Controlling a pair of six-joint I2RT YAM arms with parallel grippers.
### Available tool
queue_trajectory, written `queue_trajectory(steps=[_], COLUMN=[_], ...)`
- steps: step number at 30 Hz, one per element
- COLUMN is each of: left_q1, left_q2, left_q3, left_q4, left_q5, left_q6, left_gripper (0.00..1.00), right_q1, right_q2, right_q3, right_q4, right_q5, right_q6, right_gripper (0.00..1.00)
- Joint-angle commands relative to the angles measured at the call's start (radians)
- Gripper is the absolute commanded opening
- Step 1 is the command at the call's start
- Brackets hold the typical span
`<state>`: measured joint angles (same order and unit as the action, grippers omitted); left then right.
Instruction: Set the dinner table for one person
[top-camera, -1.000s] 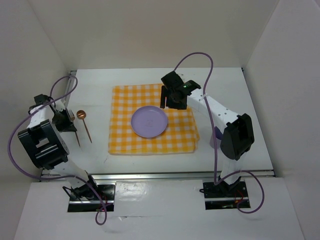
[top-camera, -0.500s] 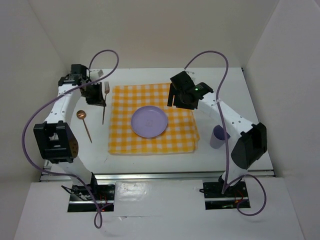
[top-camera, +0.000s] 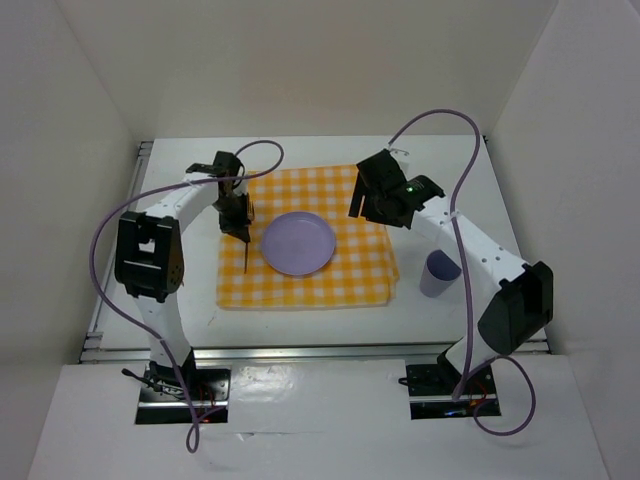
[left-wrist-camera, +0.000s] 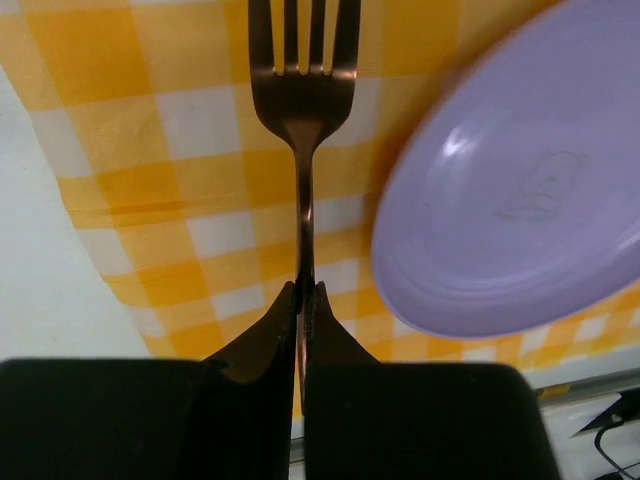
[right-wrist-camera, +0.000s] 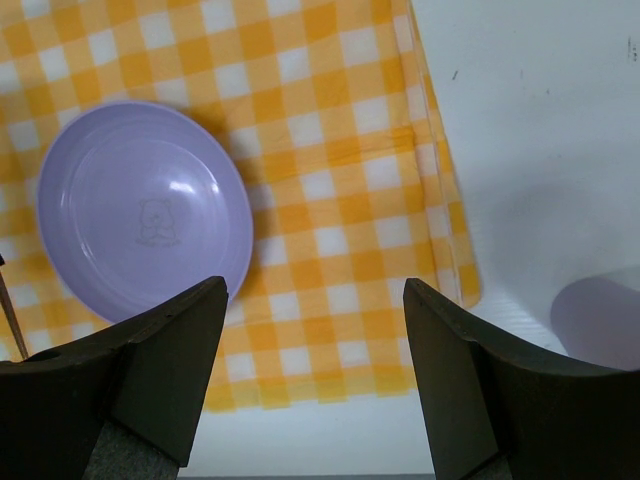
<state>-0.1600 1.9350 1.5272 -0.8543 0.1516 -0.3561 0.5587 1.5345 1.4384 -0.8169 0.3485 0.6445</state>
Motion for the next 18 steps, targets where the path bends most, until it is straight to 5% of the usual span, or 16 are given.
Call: queue_trajectory(steps=[1, 18], left_q1=[-0.018, -0.047], left_q2=[0.038, 0.100], left_q3=[-0.033, -0.064], left_q4=[0.044, 0.107], left_q5=[-0.070, -0.193], left_q6=[-0.102, -0.078], left_gripper=[0.00, 0.00], right_q1=[-0.019, -0.028], right_q2=[-0.071, -0.109], right_q3=[-0.013, -0.033], right_q4=[0.035, 0.025], right_q5=[0.031, 0.030], right_q6=[0.017, 0.017], right_gripper=[0.79, 0.79])
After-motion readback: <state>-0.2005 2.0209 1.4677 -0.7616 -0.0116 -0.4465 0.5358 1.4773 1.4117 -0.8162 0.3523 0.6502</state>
